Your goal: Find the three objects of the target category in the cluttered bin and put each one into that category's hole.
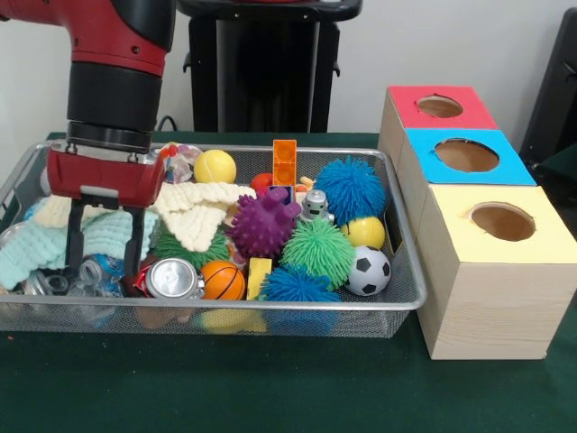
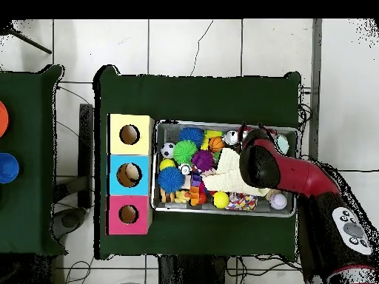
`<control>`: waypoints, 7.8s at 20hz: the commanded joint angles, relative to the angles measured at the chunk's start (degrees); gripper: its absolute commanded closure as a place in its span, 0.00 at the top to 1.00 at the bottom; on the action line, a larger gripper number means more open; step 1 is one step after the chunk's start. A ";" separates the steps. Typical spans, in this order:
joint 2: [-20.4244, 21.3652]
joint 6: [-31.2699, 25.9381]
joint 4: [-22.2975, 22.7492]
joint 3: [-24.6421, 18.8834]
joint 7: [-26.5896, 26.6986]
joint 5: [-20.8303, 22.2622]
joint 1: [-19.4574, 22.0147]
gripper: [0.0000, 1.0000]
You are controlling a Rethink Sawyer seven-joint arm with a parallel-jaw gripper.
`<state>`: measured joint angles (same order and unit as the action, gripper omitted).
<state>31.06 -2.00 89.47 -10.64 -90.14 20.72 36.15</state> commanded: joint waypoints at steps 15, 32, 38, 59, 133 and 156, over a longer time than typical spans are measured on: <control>-10.35 -4.32 -6.66 -0.30 -2.80 2.27 -1.24 1.00; -8.25 -13.60 -6.42 12.61 -6.16 -1.77 -9.27 1.00; -6.21 -14.00 -5.64 12.70 -5.33 -2.00 -9.08 1.00; -9.72 -13.25 1.45 6.49 -5.66 -2.07 -3.32 1.00; 0.50 -38.06 7.33 10.40 -1.86 -7.02 -9.54 1.00; 0.20 -18.86 5.30 2.53 -0.16 -4.07 -3.61 0.00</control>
<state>32.92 -24.23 94.97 -1.26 -90.14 13.57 31.91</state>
